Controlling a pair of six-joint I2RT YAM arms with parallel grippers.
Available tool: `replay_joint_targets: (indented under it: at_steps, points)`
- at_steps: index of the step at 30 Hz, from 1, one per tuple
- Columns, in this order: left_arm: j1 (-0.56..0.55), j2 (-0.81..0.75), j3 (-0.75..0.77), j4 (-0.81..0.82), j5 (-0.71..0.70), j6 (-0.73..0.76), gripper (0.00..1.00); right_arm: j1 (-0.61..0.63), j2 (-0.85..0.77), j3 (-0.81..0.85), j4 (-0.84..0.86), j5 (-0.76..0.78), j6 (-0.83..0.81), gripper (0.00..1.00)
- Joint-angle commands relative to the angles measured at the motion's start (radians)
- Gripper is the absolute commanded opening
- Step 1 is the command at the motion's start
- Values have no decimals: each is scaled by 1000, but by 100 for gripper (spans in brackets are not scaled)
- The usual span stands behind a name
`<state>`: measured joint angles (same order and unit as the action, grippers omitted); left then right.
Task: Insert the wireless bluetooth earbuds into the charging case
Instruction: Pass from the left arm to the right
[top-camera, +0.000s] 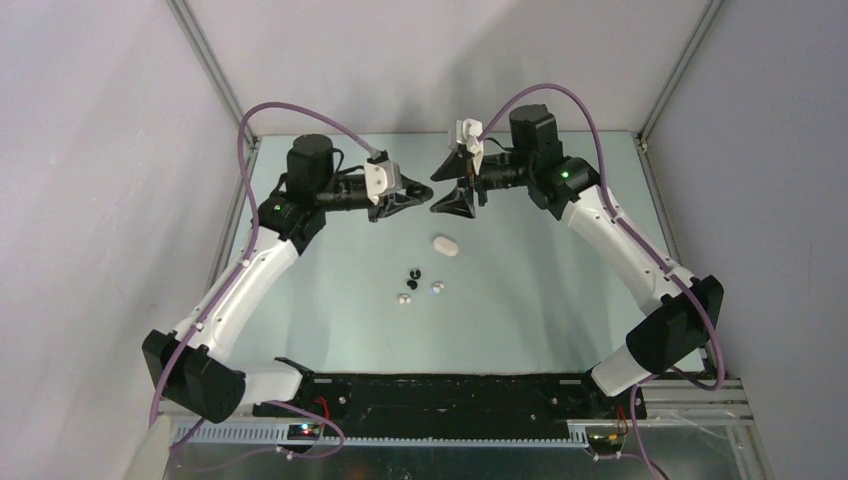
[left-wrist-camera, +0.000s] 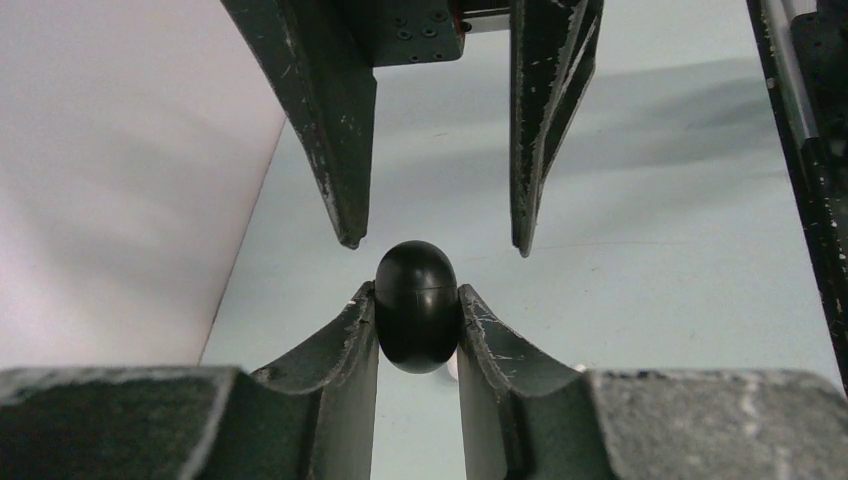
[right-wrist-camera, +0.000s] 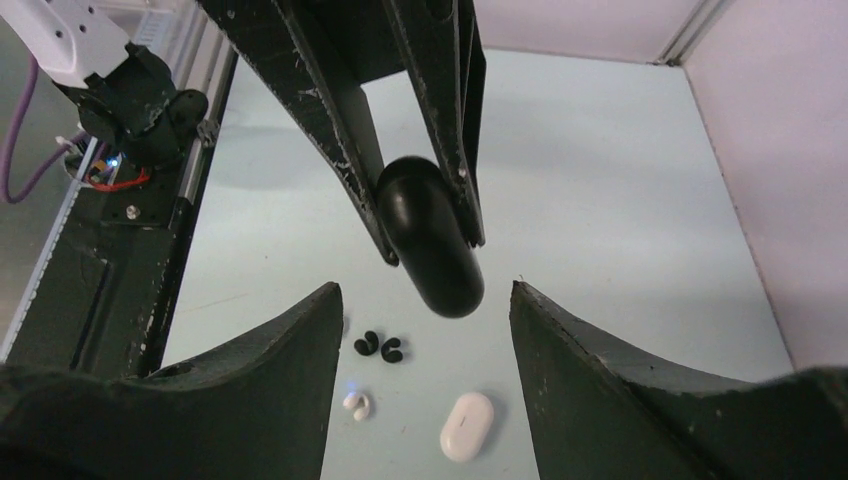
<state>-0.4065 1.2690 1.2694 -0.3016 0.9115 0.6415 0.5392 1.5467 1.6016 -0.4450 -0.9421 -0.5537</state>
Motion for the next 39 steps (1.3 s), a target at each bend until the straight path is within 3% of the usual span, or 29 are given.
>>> replay_joint_targets:
  at_steps: [1, 12, 18, 22, 25, 29, 33, 39]
  points:
    - [1, -24, 33, 20, 35, -78, 0, 7, 26, -3, 120, -60, 63, 64]
    - [3, -21, 58, 19, 72, -148, 0, 18, 27, -8, 38, -60, 6, 50]
    - [2, -6, 67, 21, 98, -168, 0, 35, 18, -28, 30, -41, 1, 48]
    - [2, -5, 64, 23, 95, -181, 1, 37, 12, -29, 32, -33, 13, 32]
    - [3, -5, 57, 23, 68, -200, 28, 37, 0, -27, 11, -7, -4, 20]
    - [4, -24, 22, 25, 21, -193, 48, 44, -11, -4, -108, 49, -112, 15]
    - [6, -42, -11, 14, -26, -165, 55, 67, -10, 24, -246, 138, -229, 11]
    - [6, -53, -29, -80, -69, -97, 61, 82, -4, 52, -300, 216, -226, 10]
